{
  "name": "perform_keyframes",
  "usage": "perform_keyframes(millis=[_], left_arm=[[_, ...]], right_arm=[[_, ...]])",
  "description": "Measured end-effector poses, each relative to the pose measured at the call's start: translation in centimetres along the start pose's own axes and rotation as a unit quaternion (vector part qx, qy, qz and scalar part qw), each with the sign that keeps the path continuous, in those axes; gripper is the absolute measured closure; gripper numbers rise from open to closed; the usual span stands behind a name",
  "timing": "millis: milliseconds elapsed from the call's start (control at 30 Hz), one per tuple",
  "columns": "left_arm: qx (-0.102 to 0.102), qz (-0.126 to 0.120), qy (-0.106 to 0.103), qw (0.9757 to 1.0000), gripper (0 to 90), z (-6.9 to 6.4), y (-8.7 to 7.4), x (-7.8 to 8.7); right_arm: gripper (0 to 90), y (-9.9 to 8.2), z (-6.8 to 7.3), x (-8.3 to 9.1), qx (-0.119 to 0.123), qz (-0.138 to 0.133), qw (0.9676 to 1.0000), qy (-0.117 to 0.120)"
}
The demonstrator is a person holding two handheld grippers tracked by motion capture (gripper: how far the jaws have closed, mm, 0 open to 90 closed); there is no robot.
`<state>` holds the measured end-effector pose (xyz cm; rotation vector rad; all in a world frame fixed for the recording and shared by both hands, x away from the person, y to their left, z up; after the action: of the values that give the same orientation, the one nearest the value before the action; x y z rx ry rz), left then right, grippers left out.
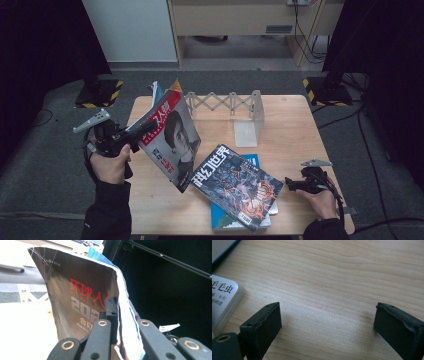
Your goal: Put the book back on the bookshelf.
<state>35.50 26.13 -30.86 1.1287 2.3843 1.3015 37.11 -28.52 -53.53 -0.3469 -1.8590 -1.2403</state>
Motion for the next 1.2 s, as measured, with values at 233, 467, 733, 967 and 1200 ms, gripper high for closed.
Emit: perform_keyframes(millis=[233, 467, 733, 967, 1200], left_arm=[[-0.006, -0.001, 0.023, 0.9997, 86.3, 1.0, 0.8, 0.1], [-0.003, -0.008, 0.038, 0.9992, 86.3, 2.3, 1.3, -0.9], [-0.002, -0.019, 0.06, 0.998, 86.3, 3.8, 1.9, -2.6], [-0.01, -0.036, 0.099, 0.9944, 86.2, 5.0, 2.6, -4.0], [-0.02, -0.054, 0.133, 0.9895, 86.3, 6.3, 2.9, -5.8]], right_arm=[[6.3, -0.2, 0.1, -0.2, -0.001, 0.0, 1.0, 0.0], [4.9, -0.3, 0.2, -0.3, 0.001, -0.007, 1.0, 0.0], [4.5, -0.4, 0.2, -0.4, 0.003, -0.015, 0.9999, -0.002], [4.3, -0.4, 0.2, -0.4, 0.003, -0.017, 0.9999, -0.002], [4.3, -0.4, 0.3, -0.4, 0.003, -0.019, 0.9998, -0.002]])
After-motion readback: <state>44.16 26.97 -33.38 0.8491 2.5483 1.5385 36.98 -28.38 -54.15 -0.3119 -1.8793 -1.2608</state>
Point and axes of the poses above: each handheld gripper's, and its own axes: x roughly backward along the jaws, y roughly out of its top, z roughly to its left, the point moved 1 cm from there along -x, roughly forward along the jaws, and after that the axes turned 14 degrees about x, right-handed, at the moved point
